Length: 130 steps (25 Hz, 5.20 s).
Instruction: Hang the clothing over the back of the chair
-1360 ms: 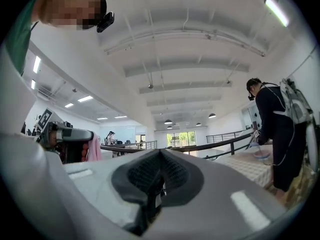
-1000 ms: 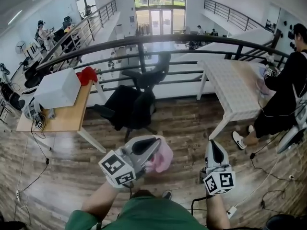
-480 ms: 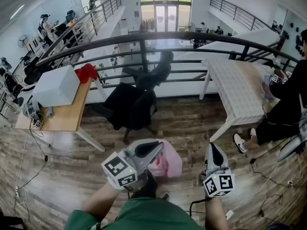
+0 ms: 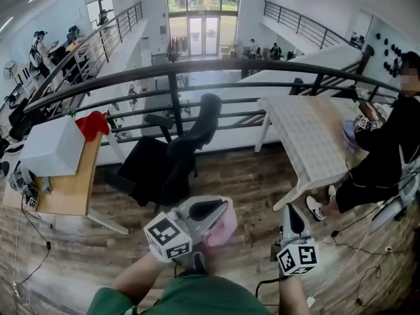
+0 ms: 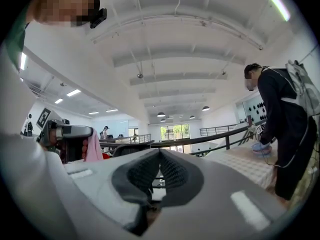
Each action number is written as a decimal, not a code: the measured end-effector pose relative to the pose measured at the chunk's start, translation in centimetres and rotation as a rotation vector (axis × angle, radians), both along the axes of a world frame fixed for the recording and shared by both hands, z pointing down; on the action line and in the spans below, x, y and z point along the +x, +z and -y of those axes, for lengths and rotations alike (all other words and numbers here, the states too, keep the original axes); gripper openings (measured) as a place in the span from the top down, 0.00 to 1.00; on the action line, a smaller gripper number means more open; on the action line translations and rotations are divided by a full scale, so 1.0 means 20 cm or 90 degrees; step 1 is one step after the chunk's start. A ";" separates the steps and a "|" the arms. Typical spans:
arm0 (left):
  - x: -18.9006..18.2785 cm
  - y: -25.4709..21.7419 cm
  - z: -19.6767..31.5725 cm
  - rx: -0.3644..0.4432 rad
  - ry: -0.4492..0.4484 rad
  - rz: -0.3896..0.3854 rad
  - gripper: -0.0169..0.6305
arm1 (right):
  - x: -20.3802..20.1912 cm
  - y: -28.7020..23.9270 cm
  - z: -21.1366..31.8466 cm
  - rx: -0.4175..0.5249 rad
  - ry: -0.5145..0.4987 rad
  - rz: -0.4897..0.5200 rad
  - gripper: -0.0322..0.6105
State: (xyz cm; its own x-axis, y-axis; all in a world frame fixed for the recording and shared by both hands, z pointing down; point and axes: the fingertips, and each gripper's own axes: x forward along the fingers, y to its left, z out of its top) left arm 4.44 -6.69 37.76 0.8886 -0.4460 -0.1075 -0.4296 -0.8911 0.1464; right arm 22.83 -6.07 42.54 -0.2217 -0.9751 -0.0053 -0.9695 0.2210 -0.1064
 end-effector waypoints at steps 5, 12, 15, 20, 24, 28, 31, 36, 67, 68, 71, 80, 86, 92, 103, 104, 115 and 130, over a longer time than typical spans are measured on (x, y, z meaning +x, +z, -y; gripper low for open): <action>-0.07 -0.03 0.28 0.002 0.013 -0.016 0.95 | -0.07 -0.02 0.28 -0.008 0.010 -0.016 0.95; -0.20 -0.03 0.59 -0.002 0.019 -0.036 0.95 | -0.26 -0.02 0.58 -0.027 -0.005 -0.039 0.95; -0.17 -0.02 0.68 -0.007 0.024 -0.035 0.95 | -0.27 0.01 0.68 -0.036 -0.015 -0.038 0.95; -0.07 0.01 0.81 -0.004 0.011 -0.024 0.95 | -0.19 0.10 0.84 -0.047 -0.037 -0.026 0.95; 0.03 -0.07 0.92 0.010 -0.029 0.003 0.95 | -0.09 0.07 1.01 -0.042 -0.072 -0.008 0.95; 0.12 -0.21 1.09 0.055 -0.097 0.028 0.95 | 0.01 -0.01 1.26 -0.012 -0.129 0.012 0.95; 0.16 -0.33 1.21 0.098 -0.157 0.043 0.95 | 0.12 -0.03 1.36 -0.001 -0.161 0.021 0.95; 0.14 -0.55 1.44 0.161 -0.265 0.088 0.95 | 0.21 0.04 1.57 -0.010 -0.213 0.046 0.95; -1.36 -0.48 2.44 0.031 -0.530 0.037 0.95 | -0.18 0.16 1.93 -0.070 -0.159 0.027 0.95; -1.42 -0.37 2.46 0.002 -0.519 0.039 0.95 | -0.24 0.16 1.95 -0.070 -0.157 0.023 0.95; -1.54 -0.04 2.49 -0.065 -0.485 0.057 0.95 | -0.36 0.15 1.99 -0.072 -0.150 0.005 0.95; -1.64 0.70 2.47 -0.178 -0.309 0.134 0.95 | -0.74 0.19 2.15 -0.093 -0.110 -0.021 0.95; -1.58 0.96 2.38 -0.235 -0.208 0.134 0.92 | -0.86 0.19 2.17 -0.088 -0.099 -0.017 0.95; -1.57 0.89 2.30 -0.211 -0.126 0.026 0.69 | -0.86 0.19 2.15 -0.105 -0.089 -0.019 0.95; -1.67 0.96 2.16 -0.239 -0.214 -0.058 0.65 | -0.88 0.25 2.09 -0.136 -0.117 -0.023 0.95; -1.67 0.93 2.11 -0.233 -0.218 -0.056 0.66 | -0.89 0.24 2.06 -0.136 -0.126 -0.020 0.95; -1.42 0.52 1.45 -0.162 -0.454 0.015 0.92 | -0.65 0.06 1.65 -0.060 -0.264 0.019 0.95; -0.67 0.33 0.39 -0.086 -0.656 0.151 0.96 | -0.27 0.07 0.92 -0.022 -0.434 0.039 0.95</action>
State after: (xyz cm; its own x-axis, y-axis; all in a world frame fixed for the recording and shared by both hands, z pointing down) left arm -8.90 -14.52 44.34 0.0669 -0.9898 0.1256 -0.9975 -0.0635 0.0310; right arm 17.50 -24.51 43.90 -0.7868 -0.6172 -0.0093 -0.6064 0.7757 -0.1747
